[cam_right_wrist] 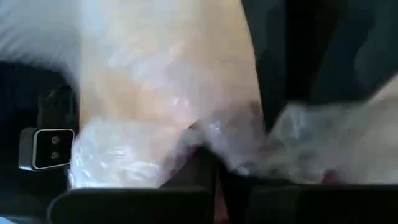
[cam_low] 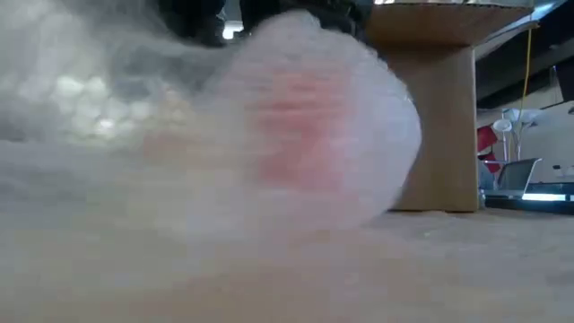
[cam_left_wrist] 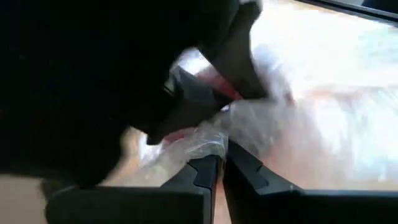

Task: Wrap mug
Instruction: Wrap the orange mug with the bubble wrap

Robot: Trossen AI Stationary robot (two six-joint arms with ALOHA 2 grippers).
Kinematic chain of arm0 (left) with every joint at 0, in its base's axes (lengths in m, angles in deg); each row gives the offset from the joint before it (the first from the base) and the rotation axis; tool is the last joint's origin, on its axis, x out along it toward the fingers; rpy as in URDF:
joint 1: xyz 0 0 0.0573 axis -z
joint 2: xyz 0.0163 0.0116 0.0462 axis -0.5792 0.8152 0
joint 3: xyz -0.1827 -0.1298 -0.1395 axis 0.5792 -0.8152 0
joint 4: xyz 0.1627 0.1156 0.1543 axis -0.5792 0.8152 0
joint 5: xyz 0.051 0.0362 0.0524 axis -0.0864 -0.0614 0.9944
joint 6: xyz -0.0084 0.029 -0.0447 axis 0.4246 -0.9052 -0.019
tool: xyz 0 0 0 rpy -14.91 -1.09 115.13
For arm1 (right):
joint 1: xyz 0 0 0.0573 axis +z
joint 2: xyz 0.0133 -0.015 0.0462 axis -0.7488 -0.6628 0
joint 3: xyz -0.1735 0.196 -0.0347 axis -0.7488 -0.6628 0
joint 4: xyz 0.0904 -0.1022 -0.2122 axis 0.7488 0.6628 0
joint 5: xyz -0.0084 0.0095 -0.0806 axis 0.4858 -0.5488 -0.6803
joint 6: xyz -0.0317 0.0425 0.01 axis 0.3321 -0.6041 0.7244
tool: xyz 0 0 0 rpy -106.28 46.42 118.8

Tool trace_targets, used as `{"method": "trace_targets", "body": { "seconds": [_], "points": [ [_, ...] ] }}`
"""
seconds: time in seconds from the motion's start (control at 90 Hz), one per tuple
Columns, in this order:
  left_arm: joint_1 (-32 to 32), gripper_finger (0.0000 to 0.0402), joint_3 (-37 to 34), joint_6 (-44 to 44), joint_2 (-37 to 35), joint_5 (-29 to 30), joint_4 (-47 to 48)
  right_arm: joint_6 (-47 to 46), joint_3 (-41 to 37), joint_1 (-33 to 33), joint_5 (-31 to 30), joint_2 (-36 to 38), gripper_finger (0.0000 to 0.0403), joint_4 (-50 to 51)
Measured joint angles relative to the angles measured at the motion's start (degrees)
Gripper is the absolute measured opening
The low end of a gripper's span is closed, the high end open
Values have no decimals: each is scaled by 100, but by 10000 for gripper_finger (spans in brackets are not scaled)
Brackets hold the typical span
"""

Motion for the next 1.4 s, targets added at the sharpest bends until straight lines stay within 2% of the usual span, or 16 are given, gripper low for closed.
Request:
{"method": "trace_targets", "body": {
  "seconds": [0.278,0.656,0.967,1.4],
  "points": [
    [7,0,-2,28,2,-26,16,144,569,-4,-461,31,0,780],
    [53,0,-13,54,4,-132,-72,247,538,-4,-701,-10,0,682],
    [177,0,-22,-21,9,-139,-60,89,-129,0,-352,4,0,-278],
    [219,0,-17,-125,9,-335,-94,131,-608,-22,345,-26,0,-664]
  ]
}}
